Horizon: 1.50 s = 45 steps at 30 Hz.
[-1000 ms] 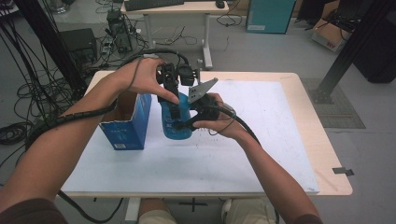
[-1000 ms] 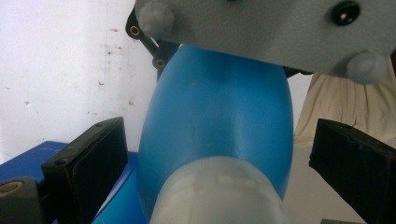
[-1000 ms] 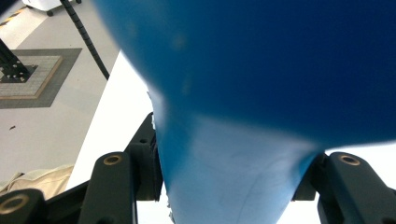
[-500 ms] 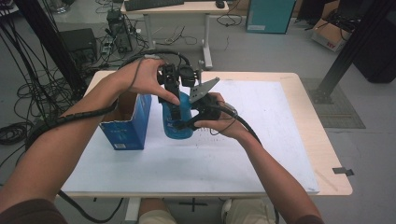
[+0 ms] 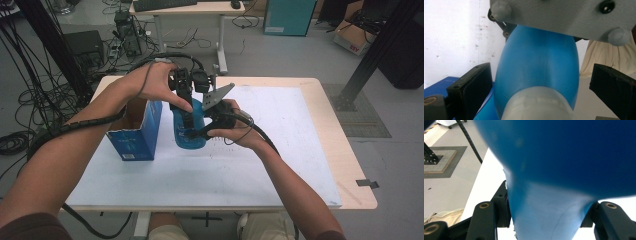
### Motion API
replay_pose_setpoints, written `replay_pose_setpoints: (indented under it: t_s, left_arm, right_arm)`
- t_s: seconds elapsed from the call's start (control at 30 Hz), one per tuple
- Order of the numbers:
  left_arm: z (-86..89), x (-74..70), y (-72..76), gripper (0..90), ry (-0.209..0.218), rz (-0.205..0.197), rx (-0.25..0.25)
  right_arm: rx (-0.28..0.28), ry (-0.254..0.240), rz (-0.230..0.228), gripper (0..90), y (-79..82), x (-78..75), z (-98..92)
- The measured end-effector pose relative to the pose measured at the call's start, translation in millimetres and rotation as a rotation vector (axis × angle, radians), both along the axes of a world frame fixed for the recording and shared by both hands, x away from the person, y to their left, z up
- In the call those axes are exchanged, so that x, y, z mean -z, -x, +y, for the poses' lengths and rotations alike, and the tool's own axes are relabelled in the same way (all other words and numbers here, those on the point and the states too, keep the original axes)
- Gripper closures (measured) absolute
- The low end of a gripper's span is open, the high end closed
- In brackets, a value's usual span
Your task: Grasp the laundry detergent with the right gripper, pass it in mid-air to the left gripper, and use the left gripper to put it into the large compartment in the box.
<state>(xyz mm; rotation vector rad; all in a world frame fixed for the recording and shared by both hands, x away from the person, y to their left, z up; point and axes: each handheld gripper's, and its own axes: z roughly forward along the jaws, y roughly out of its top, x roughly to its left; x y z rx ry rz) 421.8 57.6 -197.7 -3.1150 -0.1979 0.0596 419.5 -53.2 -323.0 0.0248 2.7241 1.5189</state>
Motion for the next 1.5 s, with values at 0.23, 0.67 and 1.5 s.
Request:
replay_pose_setpoints:
  t_s: [0.23,0.67,1.5]
  left_arm:
    - [1.2,-0.1,0.9,4.9,-0.006,0.003,0.001]
    - [3.1,-2.9,2.5,4.9,-0.003,0.001,0.004]
    - [1.9,-3.4,2.7,7.8,-0.009,-0.012,0.004]
  right_arm:
    - [-0.003,-0.004,-0.001,43.2,0.3,-0.3,0.6]
    - [-0.005,0.001,-0.008,43.2,1.1,-1.4,2.2]
    - [-0.007,-0.002,-0.025,43.1,0.5,-1.9,2.2]
